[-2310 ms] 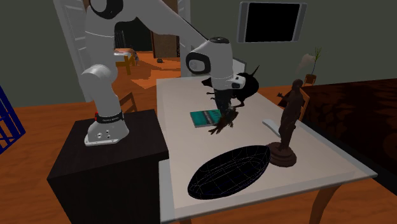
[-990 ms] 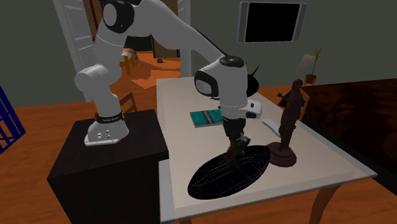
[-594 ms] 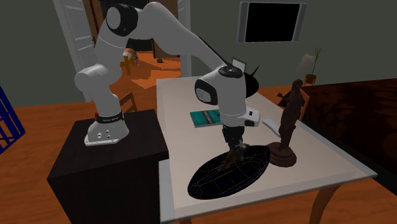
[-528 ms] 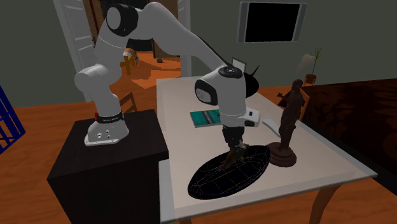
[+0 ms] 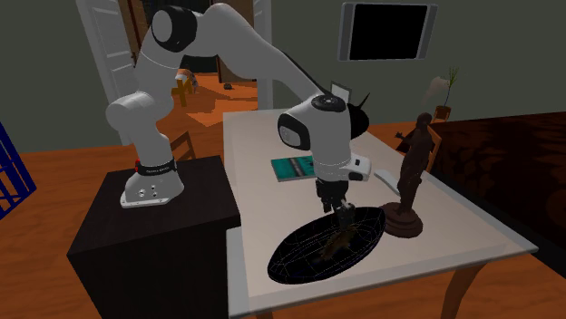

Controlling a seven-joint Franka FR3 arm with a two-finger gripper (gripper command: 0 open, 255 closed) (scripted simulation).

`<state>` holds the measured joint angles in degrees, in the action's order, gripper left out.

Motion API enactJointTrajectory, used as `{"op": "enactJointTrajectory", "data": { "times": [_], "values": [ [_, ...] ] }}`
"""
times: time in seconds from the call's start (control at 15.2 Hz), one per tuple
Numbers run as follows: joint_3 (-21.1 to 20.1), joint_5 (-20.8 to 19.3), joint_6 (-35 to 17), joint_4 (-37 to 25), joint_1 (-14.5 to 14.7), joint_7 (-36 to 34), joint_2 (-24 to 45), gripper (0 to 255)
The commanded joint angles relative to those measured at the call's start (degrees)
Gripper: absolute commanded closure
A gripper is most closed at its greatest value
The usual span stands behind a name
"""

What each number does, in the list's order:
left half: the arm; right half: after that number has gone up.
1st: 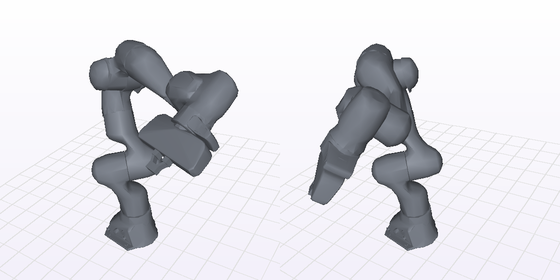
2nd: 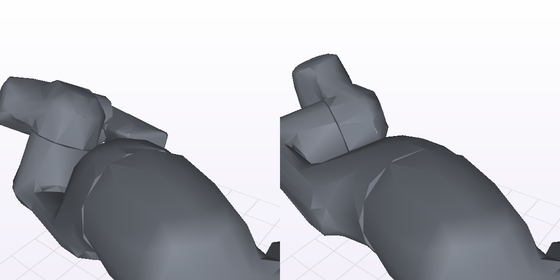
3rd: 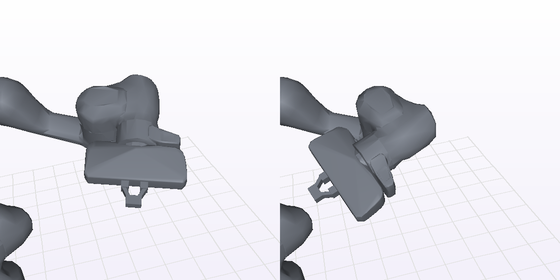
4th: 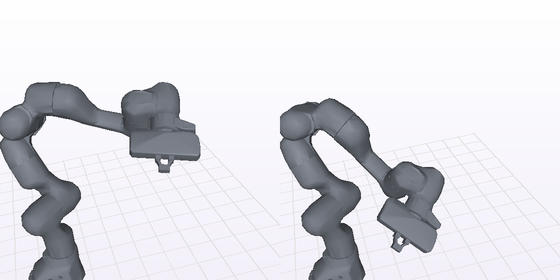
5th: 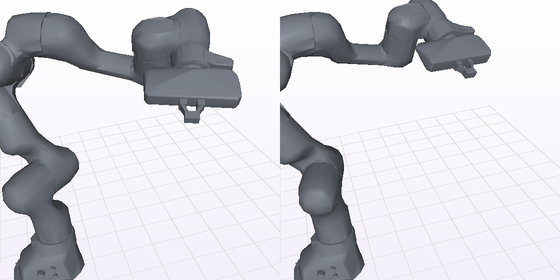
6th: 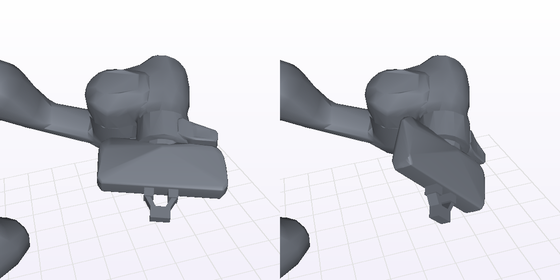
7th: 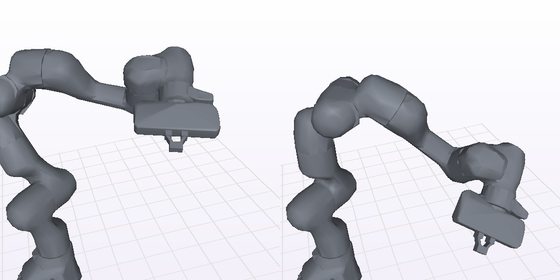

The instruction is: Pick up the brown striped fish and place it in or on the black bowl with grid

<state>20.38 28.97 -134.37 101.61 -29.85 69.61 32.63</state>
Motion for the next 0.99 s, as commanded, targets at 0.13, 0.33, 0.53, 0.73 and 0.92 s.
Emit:
{"op": "enactJointTrajectory", "data": {
  "times": [0.13, 0.33, 0.53, 0.73, 0.92],
  "values": [
    [0.00, 0.00, 0.00, 0.00, 0.00, 0.00, 0.00, 0],
    [1.07, -1.47, 2.31, 0.26, 0.40, -0.84, -2.69, 0],
    [1.95, -2.80, 4.48, 0.22, 0.71, -1.61, -4.96, 0],
    [1.95, -2.80, 4.48, 0.22, 0.70, -1.61, -4.96, 0],
    [1.95, -2.80, 4.48, 0.22, 0.70, -1.61, -4.96, 0]
  ]
}}
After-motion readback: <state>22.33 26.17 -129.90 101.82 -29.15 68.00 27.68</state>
